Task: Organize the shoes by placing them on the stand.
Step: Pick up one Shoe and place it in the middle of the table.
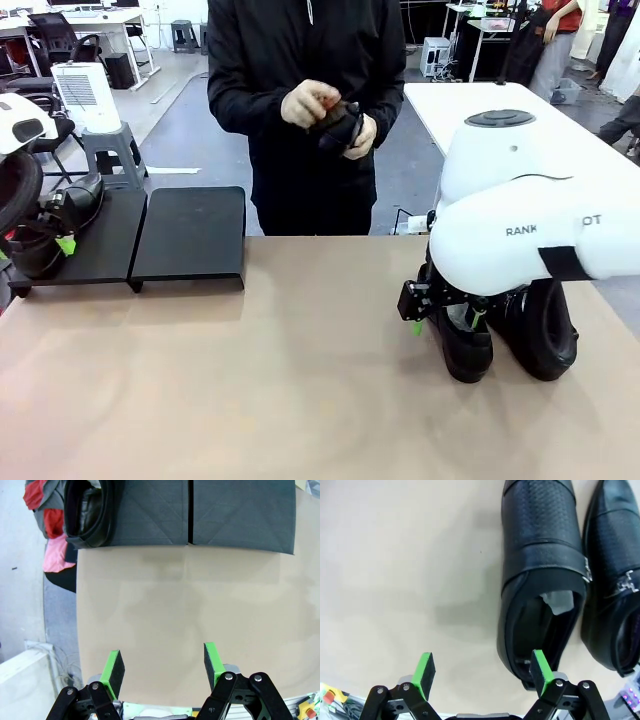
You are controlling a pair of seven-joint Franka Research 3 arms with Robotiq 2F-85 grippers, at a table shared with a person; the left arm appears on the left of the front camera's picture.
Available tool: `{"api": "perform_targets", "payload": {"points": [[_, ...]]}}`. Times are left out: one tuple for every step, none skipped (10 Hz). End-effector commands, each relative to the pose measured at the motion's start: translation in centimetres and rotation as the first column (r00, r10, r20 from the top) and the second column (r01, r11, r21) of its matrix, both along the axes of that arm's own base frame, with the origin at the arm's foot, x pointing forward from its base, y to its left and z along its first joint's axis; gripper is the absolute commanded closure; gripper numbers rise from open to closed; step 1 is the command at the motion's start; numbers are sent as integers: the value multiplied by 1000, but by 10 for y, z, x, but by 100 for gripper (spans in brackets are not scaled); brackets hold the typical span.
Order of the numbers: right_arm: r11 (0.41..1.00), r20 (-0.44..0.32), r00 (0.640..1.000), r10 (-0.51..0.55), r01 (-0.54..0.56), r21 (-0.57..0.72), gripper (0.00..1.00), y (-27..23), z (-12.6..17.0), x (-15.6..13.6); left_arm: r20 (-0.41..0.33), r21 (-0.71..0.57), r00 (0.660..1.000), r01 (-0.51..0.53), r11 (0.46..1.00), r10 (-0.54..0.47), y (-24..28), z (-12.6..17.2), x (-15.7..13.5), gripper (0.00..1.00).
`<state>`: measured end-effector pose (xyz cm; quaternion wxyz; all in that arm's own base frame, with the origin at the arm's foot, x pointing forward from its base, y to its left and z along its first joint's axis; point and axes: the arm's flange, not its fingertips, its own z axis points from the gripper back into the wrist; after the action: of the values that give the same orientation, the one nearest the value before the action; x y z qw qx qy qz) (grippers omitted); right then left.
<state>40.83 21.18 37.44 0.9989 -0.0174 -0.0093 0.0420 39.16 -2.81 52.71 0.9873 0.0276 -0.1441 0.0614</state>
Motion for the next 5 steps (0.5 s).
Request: {"api": "perform_targets", "payload": {"points": [[1000, 29, 1000, -9, 9, 9, 0, 7, -11, 13, -4, 2, 1000, 1, 1000, -1, 1, 1, -2, 17], [1000, 27, 1000, -7, 7, 14, 0, 7, -17, 15, -4, 2, 1000, 1, 1000, -1, 1, 1, -2, 17], [1000, 45, 999, 7, -8, 8, 0, 8, -24, 16, -4, 2, 1000, 1, 1000, -1, 1, 1, -2, 17], [1000, 12, 1000, -15, 15, 0, 0, 8, -32, 18, -4, 2, 1000, 1, 1000, -1, 1, 1, -2, 17], [1000, 27, 1000, -12, 11, 9, 0, 6, -36, 18, -4, 2, 1000, 1, 1000, -1, 1, 1, -2, 17]]}}
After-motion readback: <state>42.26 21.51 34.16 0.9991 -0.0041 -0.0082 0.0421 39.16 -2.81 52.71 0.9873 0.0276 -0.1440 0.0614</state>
